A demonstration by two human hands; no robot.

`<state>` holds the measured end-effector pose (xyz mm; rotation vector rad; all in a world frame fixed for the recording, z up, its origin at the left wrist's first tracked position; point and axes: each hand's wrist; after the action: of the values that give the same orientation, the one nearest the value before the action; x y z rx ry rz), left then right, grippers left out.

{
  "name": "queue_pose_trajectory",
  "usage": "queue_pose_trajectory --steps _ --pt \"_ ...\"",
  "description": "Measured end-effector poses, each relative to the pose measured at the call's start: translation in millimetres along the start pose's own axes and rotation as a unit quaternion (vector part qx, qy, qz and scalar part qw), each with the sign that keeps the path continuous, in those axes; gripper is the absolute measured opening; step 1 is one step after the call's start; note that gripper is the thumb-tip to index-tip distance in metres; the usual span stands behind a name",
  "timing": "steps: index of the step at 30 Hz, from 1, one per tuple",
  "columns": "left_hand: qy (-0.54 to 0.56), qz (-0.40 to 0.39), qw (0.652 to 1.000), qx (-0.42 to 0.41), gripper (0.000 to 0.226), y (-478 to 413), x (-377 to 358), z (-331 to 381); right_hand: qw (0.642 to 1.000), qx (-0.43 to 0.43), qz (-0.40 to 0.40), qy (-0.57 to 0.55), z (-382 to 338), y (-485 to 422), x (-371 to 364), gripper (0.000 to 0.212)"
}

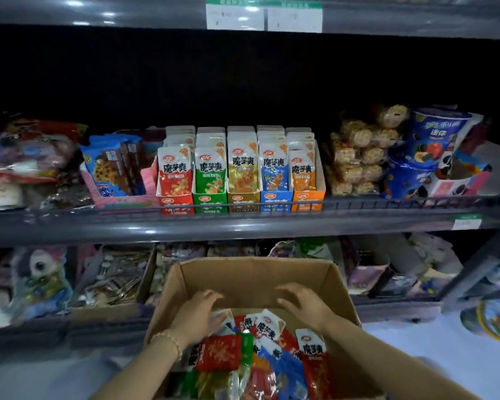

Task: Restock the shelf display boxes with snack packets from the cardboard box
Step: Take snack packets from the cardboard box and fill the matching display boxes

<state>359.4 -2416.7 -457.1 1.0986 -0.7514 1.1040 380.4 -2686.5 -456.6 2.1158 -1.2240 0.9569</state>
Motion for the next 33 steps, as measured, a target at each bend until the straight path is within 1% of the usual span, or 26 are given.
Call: queue_pose_trajectory --steps 2,3,6,7,9,10,11,12,13,15,16,17,18,19,21,22,23,25,26,27,29,32,33 --pt "0.002 -0.07 0.997 0.04 0.059 -0.6 -19.5 -14.1 0.994 -0.065 -0.023 -0.09 12.3 2.6 -23.3 0.032" --pt "0.011 -0.1 0.994 0.053 0.061 -0.6 -28.8 -19.3 0.989 -0.095 -0.026 -0.114 18.2 5.2 -33.8 0.03" --pt "0.012 -0.138 0.988 0.069 0.065 -0.9 -47.6 -22.4 0.976 -0.165 -0.046 -0.133 39.1 12.5 -65.2 0.031" --pt "0.007 -0.144 0.987 0.069 0.064 -1.5 -51.9 -20.8 0.975 -0.177 -0.054 -0.12 44.8 13.3 -72.1 0.032" --pt "-0.002 -0.158 0.985 0.063 0.066 -2.9 -58.3 -16.6 0.977 -0.196 -0.069 -0.036 53.6 14.0 -77.5 0.034" --pt "-0.009 -0.165 0.984 0.06 0.068 -4.0 -60.6 -15.4 0.976 -0.202 -0.083 0.012 56.2 14.3 -77.6 0.039" --pt "-0.016 -0.171 0.983 0.058 0.07 -5.3 -62.3 -14.7 0.971 -0.213 -0.098 0.036 59.4 13.4 -77.5 0.045" --pt "-0.019 -0.173 0.983 0.058 0.07 -6.1 -63.4 -14.4 0.969 -0.223 -0.104 0.035 62.0 11.8 -77.1 0.048" --pt "-0.018 -0.171 0.983 0.059 0.07 -6.8 -64.8 -14.8 0.968 -0.229 -0.105 0.013 62.3 10.4 -75.8 0.045" --pt "-0.016 -0.162 0.985 0.057 0.069 -7.5 -66.3 -16.4 0.971 -0.207 -0.079 -0.09 60.0 8.0 -77.5 0.03" --pt "-0.018 -0.16 0.985 0.056 0.069 -7.4 -67.2 -16.9 0.965 -0.198 -0.058 -0.162 55.1 8.5 -78.9 0.026" --pt "-0.022 -0.158 0.986 0.053 0.07 -7.3 -68.1 -17.5 0.958 -0.188 -0.032 -0.212 52.5 9.2 -80.4 0.027" --pt "-0.025 -0.156 0.986 0.053 0.07 -6.7 -69.0 -17.9 0.956 -0.175 -0.002 -0.235 53.6 9.6 -81.9 0.03" --pt "-0.026 -0.153 0.986 0.054 0.07 -6.3 -70.0 -18.2 0.957 -0.176 0.024 -0.229 55.9 9.2 -82.4 0.034" --pt "-0.024 -0.151 0.987 0.056 0.07 -3.7 -70.2 -17.0 0.961 -0.203 0.05 -0.181 60.6 9.2 -80.2 0.048" --pt "-0.023 -0.151 0.987 0.057 0.07 -2.2 -69.5 -15.6 0.959 -0.231 0.043 -0.157 62.8 10.1 -78.4 0.054" --pt "-0.021 -0.151 0.987 0.056 0.069 -0.7 -69.1 -14.5 0.952 -0.265 0.018 -0.15 63.8 12.2 -77.0 0.059" --pt "-0.018 -0.151 0.987 0.055 0.067 2.2 -66.9 -11.2 0.937 -0.311 -0.071 -0.143 61.2 18.3 -74.9 0.066" --pt "-0.016 -0.151 0.987 0.054 0.067 3.9 -65.8 -9.7 0.932 -0.318 -0.105 -0.138 61.8 20.5 -76.0 0.066" --pt "-0.013 -0.15 0.987 0.054 0.067 4.7 -64.6 -8.8 0.929 -0.319 -0.125 -0.138 61.9 21.8 -76.6 0.064" --pt "-0.01 -0.155 0.986 0.057 0.068 5.7 -63.8 -9.0 0.931 -0.301 -0.125 -0.163 59.5 24.1 -78.6 0.049" --pt "0.002 -0.153 0.986 0.062 0.069 5.9 -61.2 -10.9 0.939 -0.243 -0.049 -0.238 49.7 21.8 -73.0 0.021" --pt "0.008 -0.145 0.988 0.06 0.07 5.6 -59.5 -10.6 0.936 -0.224 -0.021 -0.27 43.4 19.9 -67.3 0.018"
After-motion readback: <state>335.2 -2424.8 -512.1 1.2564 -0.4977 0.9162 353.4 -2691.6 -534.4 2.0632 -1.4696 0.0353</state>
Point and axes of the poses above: each hand's wrist, its own y-axis away from the middle knuckle, its own x-axis out of the back of the hand, z = x × y, and after that the axes turned 11 degrees about x, right-handed
